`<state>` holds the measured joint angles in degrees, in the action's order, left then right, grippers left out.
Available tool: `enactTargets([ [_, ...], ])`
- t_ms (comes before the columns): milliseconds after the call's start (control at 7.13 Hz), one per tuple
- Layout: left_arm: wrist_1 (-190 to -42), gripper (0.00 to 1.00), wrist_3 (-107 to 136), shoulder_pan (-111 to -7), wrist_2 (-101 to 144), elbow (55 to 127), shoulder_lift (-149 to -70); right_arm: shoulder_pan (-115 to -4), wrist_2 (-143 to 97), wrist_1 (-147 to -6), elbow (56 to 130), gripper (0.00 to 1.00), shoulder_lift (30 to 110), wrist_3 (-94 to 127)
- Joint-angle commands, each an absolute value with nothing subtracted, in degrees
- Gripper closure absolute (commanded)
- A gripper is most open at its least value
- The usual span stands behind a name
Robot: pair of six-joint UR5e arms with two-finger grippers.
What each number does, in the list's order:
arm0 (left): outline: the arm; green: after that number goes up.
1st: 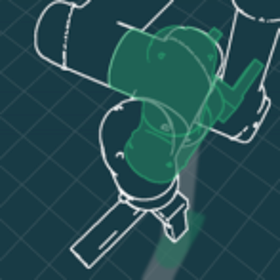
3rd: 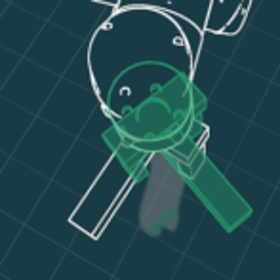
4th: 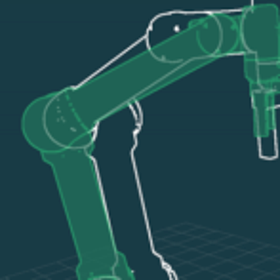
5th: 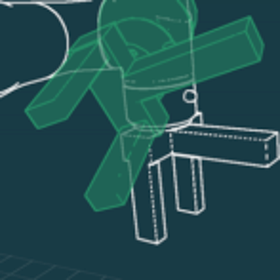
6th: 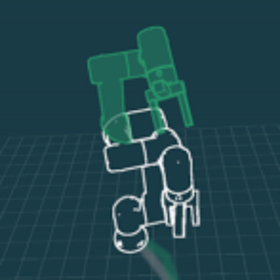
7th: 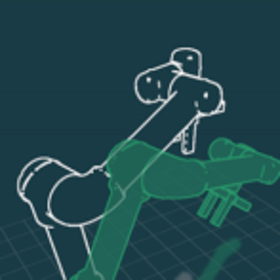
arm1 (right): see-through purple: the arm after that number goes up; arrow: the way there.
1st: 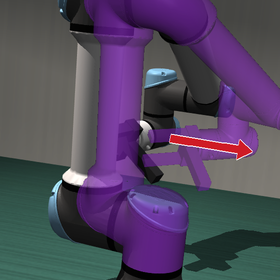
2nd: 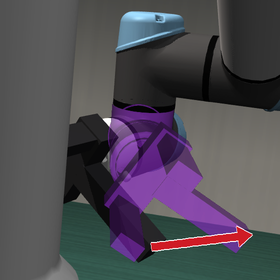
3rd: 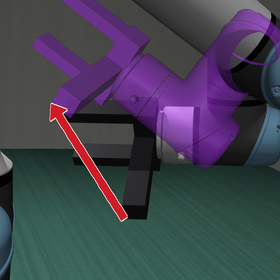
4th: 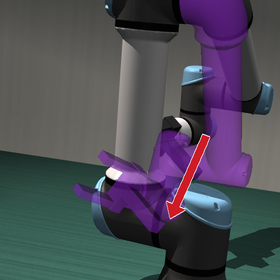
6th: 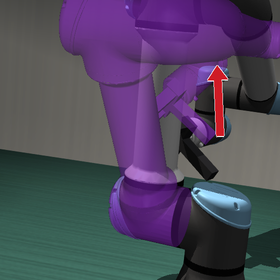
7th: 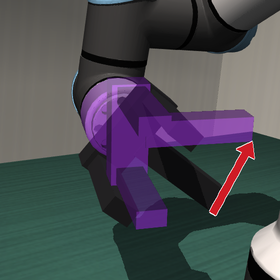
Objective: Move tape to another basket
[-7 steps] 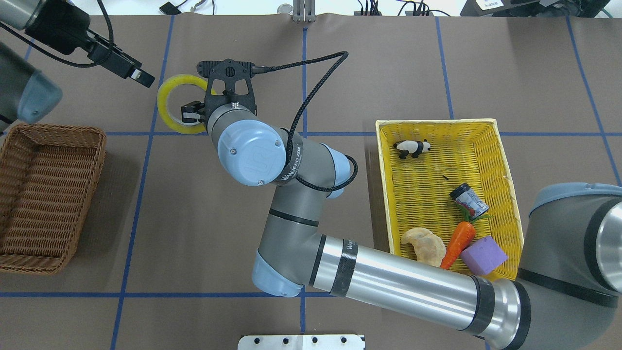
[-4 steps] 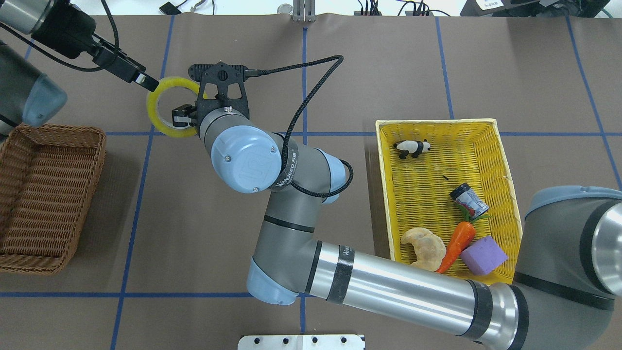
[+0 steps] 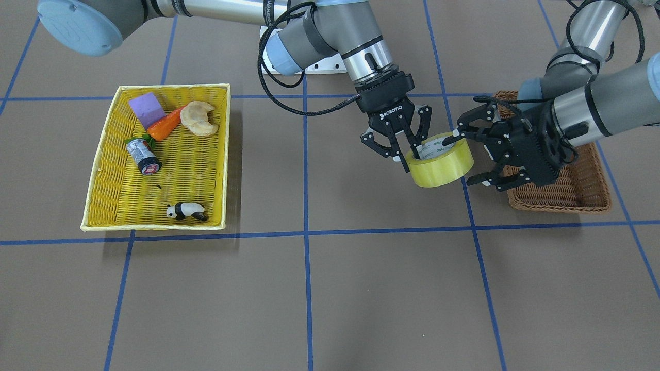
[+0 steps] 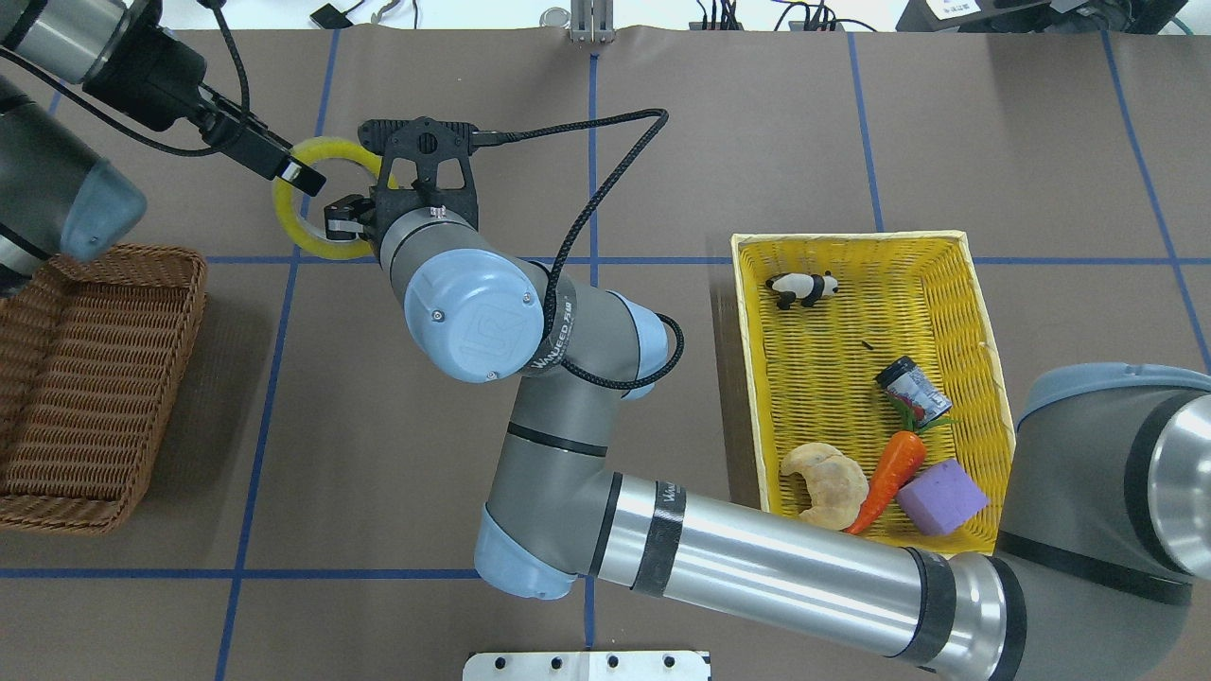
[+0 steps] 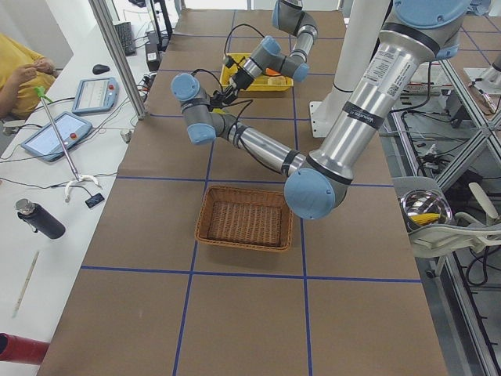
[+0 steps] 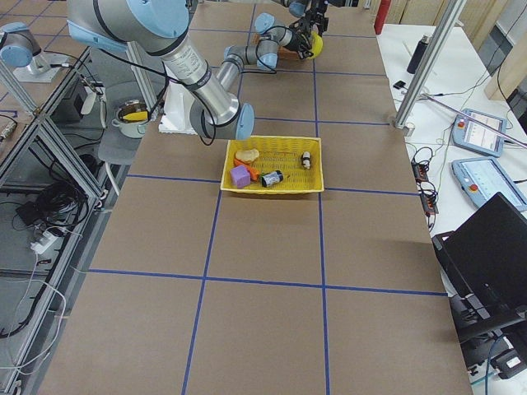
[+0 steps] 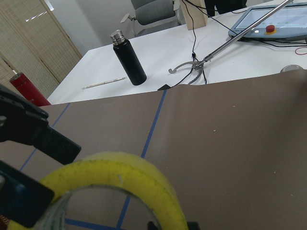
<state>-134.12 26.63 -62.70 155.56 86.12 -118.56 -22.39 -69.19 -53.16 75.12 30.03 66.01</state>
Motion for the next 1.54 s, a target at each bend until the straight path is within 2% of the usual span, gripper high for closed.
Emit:
enactTargets([
  [0, -134.21, 1.00, 26.63, -62.49, 155.65, 86.48, -118.48, -22.24, -68.91, -53.17, 75.06, 1.00, 30.23, 65.92],
  [280, -134.21, 1.00, 26.72, -62.40, 155.65, 86.66, -118.48, -21.80, -68.73, -53.17, 75.23, 0.02, 30.67, 65.92],
  [561, -134.38, 1.00, 28.56, -62.40, 155.57, 86.75, -118.48, -21.09, -68.20, -53.17, 77.32, 0.01, 31.54, 66.01],
  [982, -134.38, 1.00, 28.56, -62.40, 155.48, 86.13, -118.21, -20.66, -69.34, -53.26, 90.06, 0.01, 39.18, 66.18],
  [1402, -134.30, 1.00, 28.74, -63.01, 155.48, 86.04, -116.99, -27.99, -71.27, -58.59, 92.11, 0.00, 46.20, 66.80],
])
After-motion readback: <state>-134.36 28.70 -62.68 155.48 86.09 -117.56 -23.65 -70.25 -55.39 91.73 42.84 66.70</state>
